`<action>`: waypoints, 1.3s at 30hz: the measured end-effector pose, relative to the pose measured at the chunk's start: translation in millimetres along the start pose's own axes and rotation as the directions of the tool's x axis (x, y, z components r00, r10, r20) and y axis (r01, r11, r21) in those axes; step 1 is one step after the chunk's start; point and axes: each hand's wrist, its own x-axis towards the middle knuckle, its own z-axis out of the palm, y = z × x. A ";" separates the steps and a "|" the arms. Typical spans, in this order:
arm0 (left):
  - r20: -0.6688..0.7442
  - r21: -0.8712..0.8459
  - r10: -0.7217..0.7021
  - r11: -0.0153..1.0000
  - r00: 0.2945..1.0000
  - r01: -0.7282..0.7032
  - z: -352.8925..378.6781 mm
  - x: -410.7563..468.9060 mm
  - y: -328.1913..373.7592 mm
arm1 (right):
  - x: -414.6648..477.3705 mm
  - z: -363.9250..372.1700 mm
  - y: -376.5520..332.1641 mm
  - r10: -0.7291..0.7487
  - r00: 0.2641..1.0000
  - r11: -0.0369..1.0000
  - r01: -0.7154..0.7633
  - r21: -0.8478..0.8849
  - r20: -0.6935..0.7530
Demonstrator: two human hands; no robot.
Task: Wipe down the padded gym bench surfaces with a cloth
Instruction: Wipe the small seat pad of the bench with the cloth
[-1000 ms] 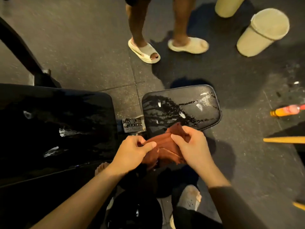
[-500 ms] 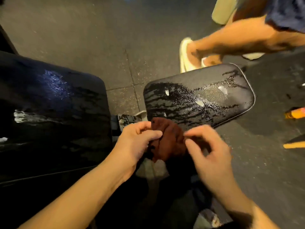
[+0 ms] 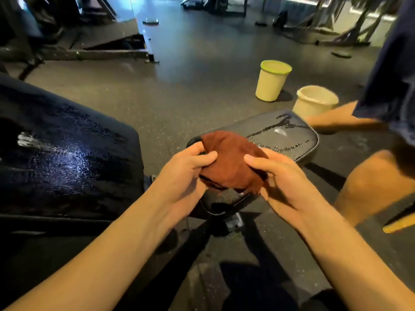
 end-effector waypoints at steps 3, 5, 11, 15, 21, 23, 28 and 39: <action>-0.024 -0.007 0.042 0.999 0.999 -0.042 4.1 -5.1 -2.0 | -6.7 2.8 4.9 -0.381 0.891 0.828 0.210 -0.520 -0.248; -0.002 -0.018 0.055 0.998 0.999 -0.055 9.3 -10.4 -2.2 | -15.7 9.6 2.7 -0.499 0.842 0.746 0.296 -0.597 -0.205; 0.008 0.099 0.129 0.987 0.992 -0.130 22.3 -23.3 2.6 | -34.7 23.2 5.2 -0.326 0.941 0.912 0.290 -0.290 -0.085; -0.018 0.548 0.215 0.819 0.977 -0.170 11.6 -26.9 12.9 | -40.6 17.2 -5.5 -0.330 0.940 0.874 0.268 -0.406 -0.091; 0.375 0.813 0.193 0.401 0.907 -0.422 12.1 -36.5 41.9 | -37.9 9.8 -42.5 0.119 0.983 0.942 -0.066 -0.330 0.143; 0.364 0.802 0.156 0.449 0.918 -0.394 16.0 -36.3 43.7 | -35.3 4.6 -46.8 0.125 0.983 0.916 -0.062 -0.397 0.133; 0.081 0.687 0.315 0.670 0.946 -0.282 24.3 -24.5 14.3 | -19.5 -8.7 -30.5 -0.052 0.998 0.982 0.045 -0.185 -0.037; -0.062 0.229 -0.043 0.972 0.997 0.056 37.0 22.1 -7.7 | 35.5 -21.0 -32.5 -0.183 0.976 0.955 0.148 -0.256 -0.120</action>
